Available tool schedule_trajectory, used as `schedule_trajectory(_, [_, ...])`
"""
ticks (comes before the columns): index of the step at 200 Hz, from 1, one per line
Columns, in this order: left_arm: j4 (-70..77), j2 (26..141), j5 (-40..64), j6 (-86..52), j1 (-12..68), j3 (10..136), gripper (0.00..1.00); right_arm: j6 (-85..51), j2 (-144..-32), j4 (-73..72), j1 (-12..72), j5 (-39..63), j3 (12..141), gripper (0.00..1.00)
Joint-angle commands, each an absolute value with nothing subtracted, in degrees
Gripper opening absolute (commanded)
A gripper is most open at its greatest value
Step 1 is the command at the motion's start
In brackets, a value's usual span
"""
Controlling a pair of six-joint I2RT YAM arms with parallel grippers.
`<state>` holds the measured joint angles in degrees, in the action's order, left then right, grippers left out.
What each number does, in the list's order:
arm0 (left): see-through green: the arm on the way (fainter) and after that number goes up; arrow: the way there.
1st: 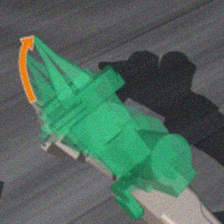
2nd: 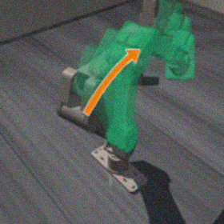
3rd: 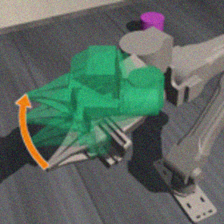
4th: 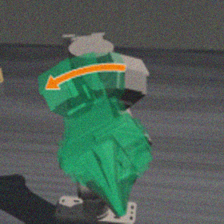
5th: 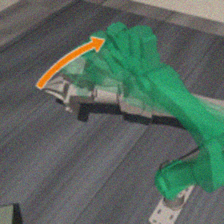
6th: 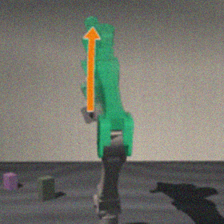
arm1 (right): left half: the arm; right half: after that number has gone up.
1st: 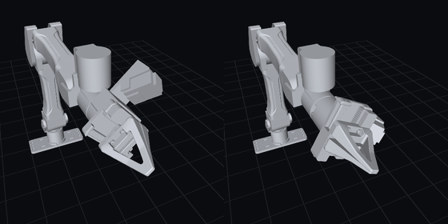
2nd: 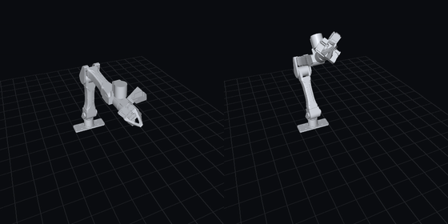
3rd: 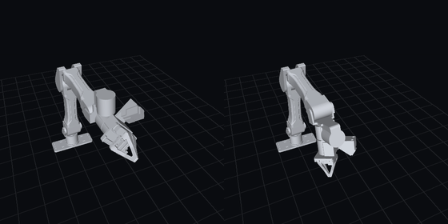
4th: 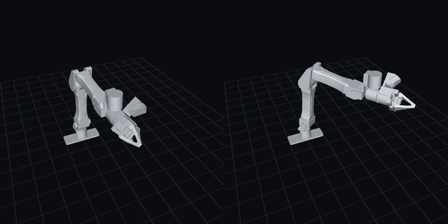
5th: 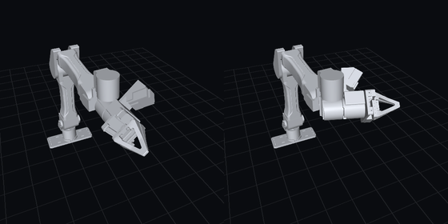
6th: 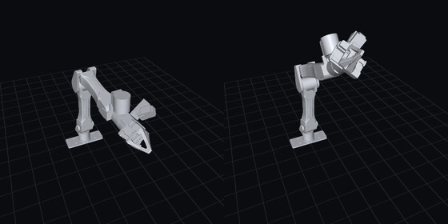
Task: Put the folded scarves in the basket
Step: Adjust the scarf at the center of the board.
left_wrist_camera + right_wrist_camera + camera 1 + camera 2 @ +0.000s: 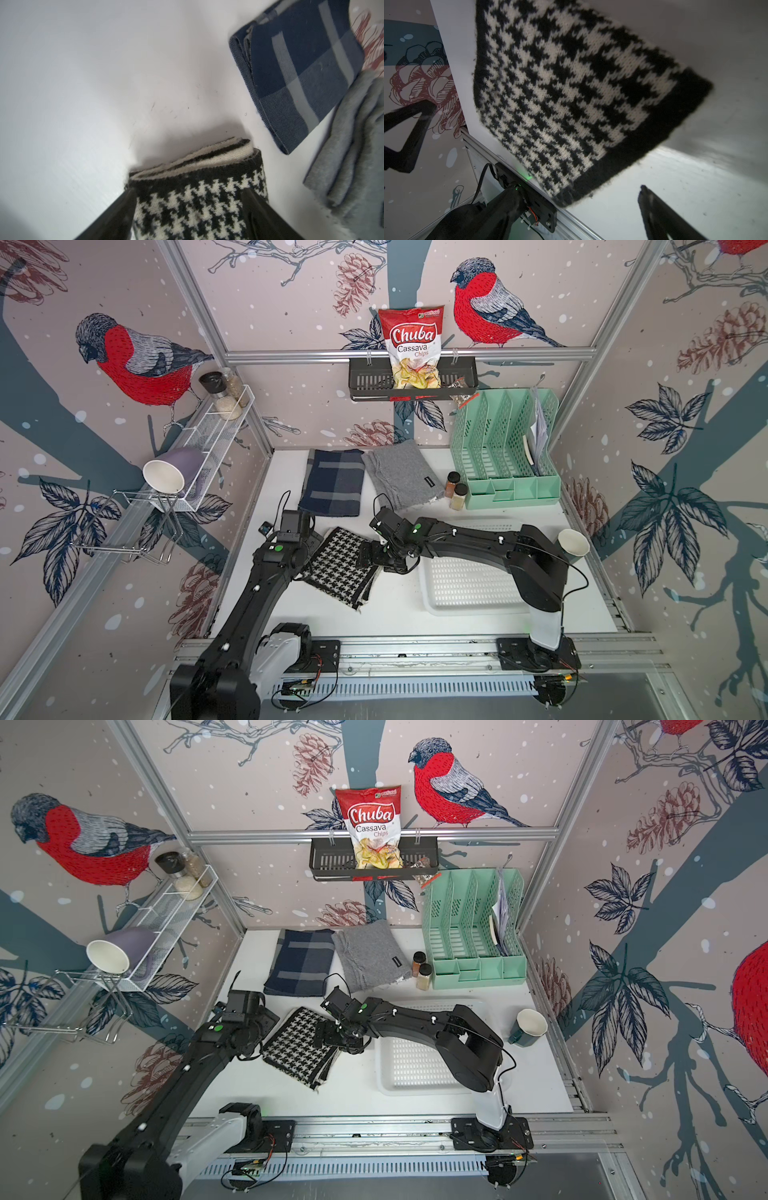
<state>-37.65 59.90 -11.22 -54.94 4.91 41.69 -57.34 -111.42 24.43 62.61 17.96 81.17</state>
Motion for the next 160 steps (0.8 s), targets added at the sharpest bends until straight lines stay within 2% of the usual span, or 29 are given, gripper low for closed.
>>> schedule_trajectory(1, [-33.31,66.95,-7.64,-40.02,4.22,44.58,0.85,-60.94,-113.09,21.44,62.74,22.55,80.97,1.0])
schedule_trajectory(28, [-25.82,73.07,-0.37,-34.44,3.79,45.49,0.87,-63.86,-115.21,18.19,62.78,26.29,79.82,1.0])
schedule_trajectory(69, [-19.77,76.63,7.81,-30.79,1.25,43.72,0.87,-64.42,-117.78,16.45,62.75,26.54,80.15,1.0])
schedule_trajectory(117, [-19.38,74.69,7.63,-30.53,-2.05,40.55,0.87,-64.02,-120.56,13.81,60.98,27.35,80.89,1.0])
schedule_trajectory(160, [-19.84,72.4,6.52,-30.93,-4.25,39.0,0.87,-60.19,-122.38,15.49,57.39,26.73,84.75,0.95])
